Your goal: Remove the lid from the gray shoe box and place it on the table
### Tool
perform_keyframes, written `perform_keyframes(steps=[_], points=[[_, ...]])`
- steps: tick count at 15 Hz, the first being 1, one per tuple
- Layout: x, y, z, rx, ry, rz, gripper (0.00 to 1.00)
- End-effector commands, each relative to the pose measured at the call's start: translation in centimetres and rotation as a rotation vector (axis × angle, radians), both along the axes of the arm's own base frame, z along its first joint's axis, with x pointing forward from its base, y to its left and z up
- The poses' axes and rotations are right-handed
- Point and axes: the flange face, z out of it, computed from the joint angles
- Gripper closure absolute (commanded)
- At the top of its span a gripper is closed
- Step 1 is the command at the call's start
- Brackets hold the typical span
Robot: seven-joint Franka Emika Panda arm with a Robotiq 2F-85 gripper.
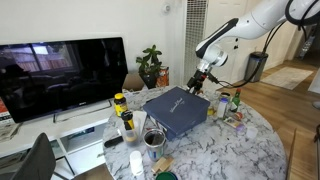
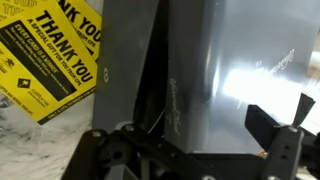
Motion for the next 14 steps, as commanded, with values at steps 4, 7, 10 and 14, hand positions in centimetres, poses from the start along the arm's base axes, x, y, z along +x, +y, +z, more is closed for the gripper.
perform_keyframes(steps=[4, 7, 10, 14], points=[[1.1, -1.3, 0.8, 0.044, 0.037, 0.022, 0.00], [1.0, -1.0, 0.0, 0.053, 0.062, 0.036, 0.00], [0.8, -0.5, -1.1, 0.075, 0.086, 0.043, 0.00], [0.6, -0.2, -2.1, 0.090, 0.108, 0.046, 0.01]])
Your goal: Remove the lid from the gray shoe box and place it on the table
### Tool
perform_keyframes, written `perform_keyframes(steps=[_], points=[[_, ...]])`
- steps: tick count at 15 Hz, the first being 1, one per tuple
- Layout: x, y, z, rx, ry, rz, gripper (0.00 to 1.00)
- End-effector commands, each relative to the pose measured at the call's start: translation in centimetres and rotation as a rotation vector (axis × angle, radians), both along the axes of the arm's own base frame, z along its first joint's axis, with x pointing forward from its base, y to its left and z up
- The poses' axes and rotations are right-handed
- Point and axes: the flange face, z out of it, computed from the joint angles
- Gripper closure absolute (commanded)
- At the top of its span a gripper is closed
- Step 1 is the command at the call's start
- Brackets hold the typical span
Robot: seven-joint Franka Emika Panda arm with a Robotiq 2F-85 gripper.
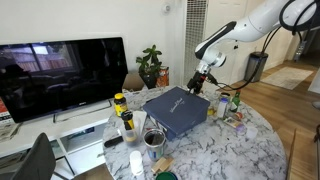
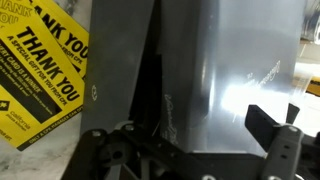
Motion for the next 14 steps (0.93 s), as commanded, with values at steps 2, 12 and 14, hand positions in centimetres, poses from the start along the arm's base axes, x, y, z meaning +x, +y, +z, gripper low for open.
perform_keyframes(steps=[2, 12, 14], points=[[0.0, -0.4, -0.8, 0.043, 0.050, -0.005, 0.19], [-1.7, -2.9, 1.5, 0.184, 0.134, -0.017, 0.95], [-2.6, -3.1, 2.7, 0.227, 0.148, 0.007, 1.00]])
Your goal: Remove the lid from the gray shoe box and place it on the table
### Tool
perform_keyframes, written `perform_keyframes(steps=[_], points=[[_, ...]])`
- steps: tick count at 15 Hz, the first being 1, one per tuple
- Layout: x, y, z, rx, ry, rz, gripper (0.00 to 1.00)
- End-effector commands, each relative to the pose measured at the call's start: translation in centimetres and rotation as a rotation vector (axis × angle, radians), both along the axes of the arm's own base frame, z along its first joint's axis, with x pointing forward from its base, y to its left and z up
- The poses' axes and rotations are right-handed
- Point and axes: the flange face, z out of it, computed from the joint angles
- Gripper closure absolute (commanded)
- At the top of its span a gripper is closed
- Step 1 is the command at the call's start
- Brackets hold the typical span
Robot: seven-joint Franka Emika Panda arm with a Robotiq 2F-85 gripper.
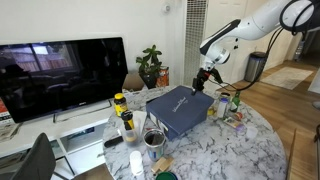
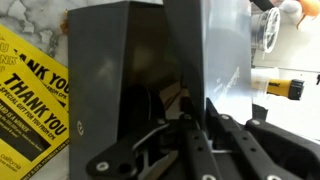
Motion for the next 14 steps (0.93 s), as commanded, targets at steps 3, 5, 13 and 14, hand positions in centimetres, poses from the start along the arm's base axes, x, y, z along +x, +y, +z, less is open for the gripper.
perform_keyframes(steps=[3, 5, 13, 14], points=[[-3.2, -0.5, 4.7, 0.101, 0.036, 0.041, 0.98], [-4.4, 0.0, 7.4, 0.135, 0.033, 0.060, 0.99], [-11.2, 5.3, 18.5, -0.098, 0.069, 0.011, 0.99], [-12.1, 6.5, 19.7, -0.152, 0.061, 0.015, 0.99]])
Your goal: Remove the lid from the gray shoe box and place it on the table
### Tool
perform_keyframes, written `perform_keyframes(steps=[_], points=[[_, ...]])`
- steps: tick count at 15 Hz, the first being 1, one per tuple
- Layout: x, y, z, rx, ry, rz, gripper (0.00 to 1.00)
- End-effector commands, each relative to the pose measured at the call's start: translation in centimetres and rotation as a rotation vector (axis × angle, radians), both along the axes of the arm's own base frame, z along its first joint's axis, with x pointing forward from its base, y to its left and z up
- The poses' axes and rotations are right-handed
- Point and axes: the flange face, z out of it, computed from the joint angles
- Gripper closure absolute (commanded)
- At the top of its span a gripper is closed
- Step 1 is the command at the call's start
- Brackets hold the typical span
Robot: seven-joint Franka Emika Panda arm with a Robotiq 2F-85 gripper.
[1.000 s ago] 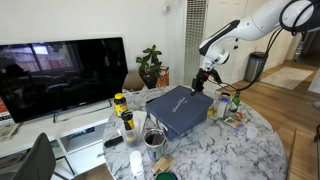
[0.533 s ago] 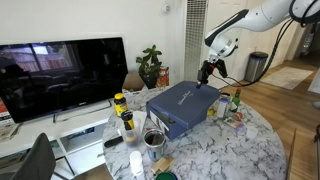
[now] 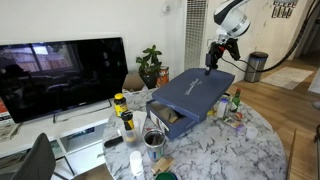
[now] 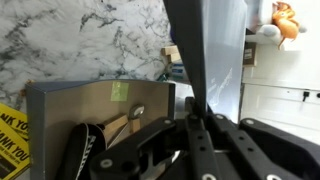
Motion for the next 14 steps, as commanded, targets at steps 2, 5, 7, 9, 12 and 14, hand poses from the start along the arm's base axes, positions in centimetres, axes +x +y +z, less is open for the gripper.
perform_keyframes(steps=[2, 5, 7, 9, 12, 14], points=[[-5.8, 5.7, 4.6, -0.241, -0.021, -0.014, 0.99], [-8.4, 9.7, 6.1, -0.401, -0.048, -0.001, 0.99], [-9.9, 12.1, 6.5, -0.508, -0.074, 0.008, 0.99], [-11.2, 14.1, 6.2, -0.617, -0.092, 0.018, 0.99], [-12.1, 19.0, 4.5, -0.773, -0.128, 0.028, 0.99], [-12.9, 21.4, 3.4, -0.881, -0.148, 0.037, 0.99]])
